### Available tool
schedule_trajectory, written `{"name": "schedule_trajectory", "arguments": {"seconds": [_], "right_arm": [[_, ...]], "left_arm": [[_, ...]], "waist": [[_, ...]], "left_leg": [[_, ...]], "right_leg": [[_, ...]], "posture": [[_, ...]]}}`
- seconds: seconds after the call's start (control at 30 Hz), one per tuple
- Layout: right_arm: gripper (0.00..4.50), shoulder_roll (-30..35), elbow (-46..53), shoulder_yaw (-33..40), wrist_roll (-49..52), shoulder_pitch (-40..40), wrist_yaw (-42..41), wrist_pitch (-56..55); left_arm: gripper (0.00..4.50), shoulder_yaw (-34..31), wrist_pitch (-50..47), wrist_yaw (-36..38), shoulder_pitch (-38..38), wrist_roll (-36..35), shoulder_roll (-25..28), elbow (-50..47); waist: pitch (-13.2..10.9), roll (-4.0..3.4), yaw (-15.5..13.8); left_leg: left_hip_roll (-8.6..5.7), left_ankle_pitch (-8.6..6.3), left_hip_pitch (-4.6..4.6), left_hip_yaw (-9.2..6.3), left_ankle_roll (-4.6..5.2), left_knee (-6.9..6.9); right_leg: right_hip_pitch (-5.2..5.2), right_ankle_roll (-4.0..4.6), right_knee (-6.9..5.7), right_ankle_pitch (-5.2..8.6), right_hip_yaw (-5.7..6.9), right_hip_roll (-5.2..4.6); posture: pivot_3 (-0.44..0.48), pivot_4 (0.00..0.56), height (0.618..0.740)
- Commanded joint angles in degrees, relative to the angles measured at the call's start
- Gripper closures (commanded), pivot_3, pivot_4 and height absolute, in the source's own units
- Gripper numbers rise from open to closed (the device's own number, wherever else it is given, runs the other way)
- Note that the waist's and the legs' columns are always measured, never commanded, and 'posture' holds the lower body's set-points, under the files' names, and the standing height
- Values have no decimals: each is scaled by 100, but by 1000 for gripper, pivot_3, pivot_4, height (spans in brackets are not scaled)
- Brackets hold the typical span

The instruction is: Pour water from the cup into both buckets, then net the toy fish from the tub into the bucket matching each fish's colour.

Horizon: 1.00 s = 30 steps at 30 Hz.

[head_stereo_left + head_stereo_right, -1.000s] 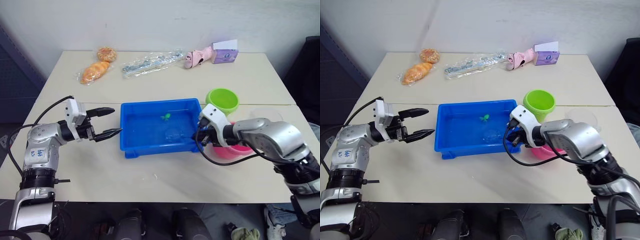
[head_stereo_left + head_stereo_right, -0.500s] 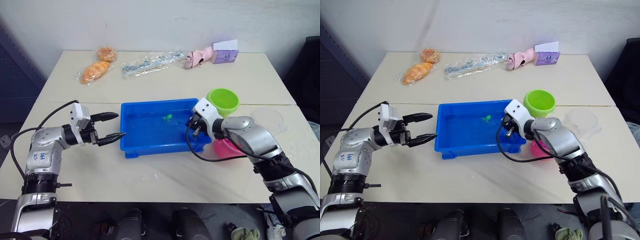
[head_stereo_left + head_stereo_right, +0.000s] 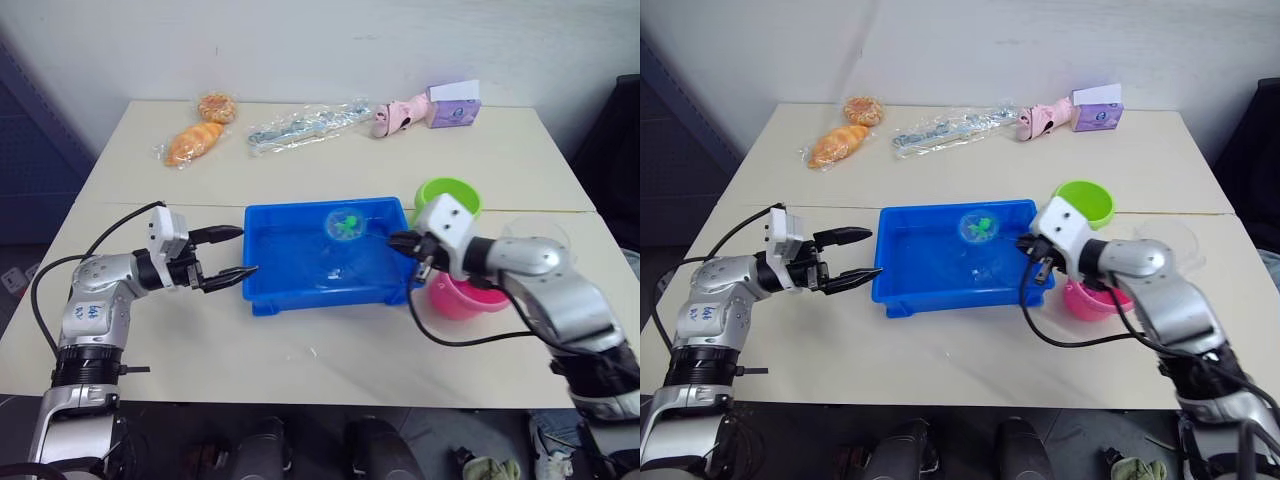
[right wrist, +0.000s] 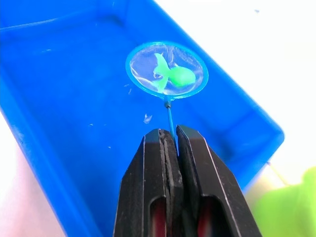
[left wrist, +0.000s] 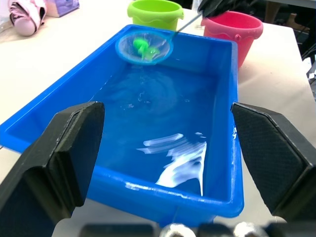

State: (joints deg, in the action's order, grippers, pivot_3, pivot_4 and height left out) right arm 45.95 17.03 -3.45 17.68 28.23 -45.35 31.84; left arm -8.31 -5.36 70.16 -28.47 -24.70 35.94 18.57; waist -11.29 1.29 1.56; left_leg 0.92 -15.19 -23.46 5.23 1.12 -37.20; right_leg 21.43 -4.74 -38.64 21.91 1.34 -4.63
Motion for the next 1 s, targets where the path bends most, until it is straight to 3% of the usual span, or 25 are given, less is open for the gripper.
{"name": "schedule_trajectory", "arguments": {"seconds": [0.03,0.17,0.3,0.63,1.0], "right_arm": [[4500,361,372,808,278,-191,-219,-16],[4500,792,0,1443,225,-383,-334,-178],[4500,1260,-1125,1653,-314,-325,-426,-1049],[4500,1430,-3743,1113,-1832,370,365,-3650],[4500,1422,-4481,745,-2806,511,993,-5293]], "left_arm": [[85,1,104,49,-134,-56,-48,-112],[85,46,111,49,-176,-96,-174,-185],[85,112,114,71,-164,-132,-349,-291],[85,168,228,-10,-92,-111,-705,-369],[85,196,264,-83,-56,-111,-819,-432]], "waist": [[0,0,1],[0,0,2],[0,0,7],[0,0,32],[0,-1,24]], "left_leg": [[0,0,0,0,0,0],[-1,0,3,2,0,-1],[1,0,7,5,0,0],[3,4,13,14,-7,1],[4,6,14,13,-9,-2]], "right_leg": [[0,0,0,0,-1,0],[-4,0,1,0,-2,0],[-6,0,3,0,-6,4],[-7,-1,3,0,-11,9],[-8,-1,-1,0,-12,9]], "posture": [[0,150,740],[0,150,740],[0,150,740],[0,150,740],[0,150,740]]}}
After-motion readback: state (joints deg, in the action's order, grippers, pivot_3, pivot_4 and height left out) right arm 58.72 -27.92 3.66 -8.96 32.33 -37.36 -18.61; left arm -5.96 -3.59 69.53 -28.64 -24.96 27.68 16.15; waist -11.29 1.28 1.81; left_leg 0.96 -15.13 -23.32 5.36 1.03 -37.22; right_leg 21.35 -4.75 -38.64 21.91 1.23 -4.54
